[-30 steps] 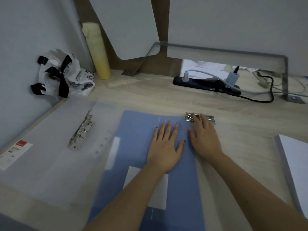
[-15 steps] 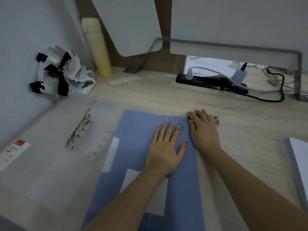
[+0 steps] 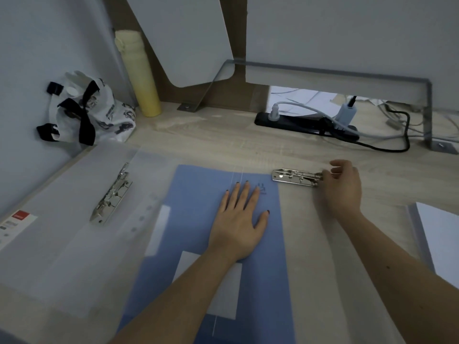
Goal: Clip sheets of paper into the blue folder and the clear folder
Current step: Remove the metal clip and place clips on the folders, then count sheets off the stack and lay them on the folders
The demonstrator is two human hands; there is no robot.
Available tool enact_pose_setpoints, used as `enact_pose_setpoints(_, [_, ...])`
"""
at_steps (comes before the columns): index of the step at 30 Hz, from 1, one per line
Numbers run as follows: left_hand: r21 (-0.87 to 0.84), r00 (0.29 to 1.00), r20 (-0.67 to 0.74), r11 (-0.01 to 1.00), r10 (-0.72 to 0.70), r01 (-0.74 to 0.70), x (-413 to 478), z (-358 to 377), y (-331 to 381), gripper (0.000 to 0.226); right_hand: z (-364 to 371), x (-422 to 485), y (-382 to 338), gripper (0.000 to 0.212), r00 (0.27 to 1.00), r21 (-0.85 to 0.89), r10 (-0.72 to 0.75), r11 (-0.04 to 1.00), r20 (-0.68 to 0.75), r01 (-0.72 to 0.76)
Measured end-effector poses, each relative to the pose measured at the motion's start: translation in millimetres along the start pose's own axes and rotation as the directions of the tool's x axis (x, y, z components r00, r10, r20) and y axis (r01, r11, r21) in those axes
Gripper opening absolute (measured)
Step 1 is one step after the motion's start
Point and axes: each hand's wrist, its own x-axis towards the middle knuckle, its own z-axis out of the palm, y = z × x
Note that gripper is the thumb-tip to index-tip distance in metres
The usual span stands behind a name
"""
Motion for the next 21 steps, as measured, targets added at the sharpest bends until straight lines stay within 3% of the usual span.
enact_pose_setpoints(4, [0.046, 0.999, 0.042, 0.999, -0.002, 0.0, 0.9, 0.5, -0.5, 0.082, -26.2, -1.2, 4.6, 0.033, 0.988, -0.129, -0.005, 0.991, 0.155, 0.025])
enact_pose_setpoints(8, [0.071, 0.994, 0.107, 0.997, -0.027, 0.02, 1.1, -3.4, 2.0, 0.066, -69.9, -15.1, 10.9, 0.03, 0.962, -0.173, 0.005, 0.984, 0.273, 0.044])
enact_pose_setpoints(11, [0.072, 0.992, 0.121, 0.997, -0.036, 0.028, -1.0, -6.9, 5.0, 0.074, -113.9, -34.3, 25.1, 0.025, 0.958, -0.187, 0.01, 0.981, 0.286, 0.045])
enact_pose_setpoints(13, [0.026, 0.985, 0.156, 0.997, -0.074, 0.071, -3.1, -11.9, 14.0, 0.062, -144.7, -49.3, 38.0, 0.024, 0.963, -0.203, 0.028, 0.979, 0.269, 0.028])
enact_pose_setpoints(18, [-0.317, 0.996, 0.09, 0.948, -0.009, 0.037, -24.2, -18.5, 78.7, 0.052, -203.5, -88.0, 73.8, 0.023, 0.975, -0.263, 0.097, 0.964, 0.198, -0.042])
enact_pose_setpoints(21, [-0.654, 0.982, 0.181, 0.751, 0.047, 0.085, -39.8, -16.5, 136.2, 0.046, -217.8, -106.4, 91.9, 0.023, 0.982, -0.3, 0.104, 0.953, 0.157, -0.052])
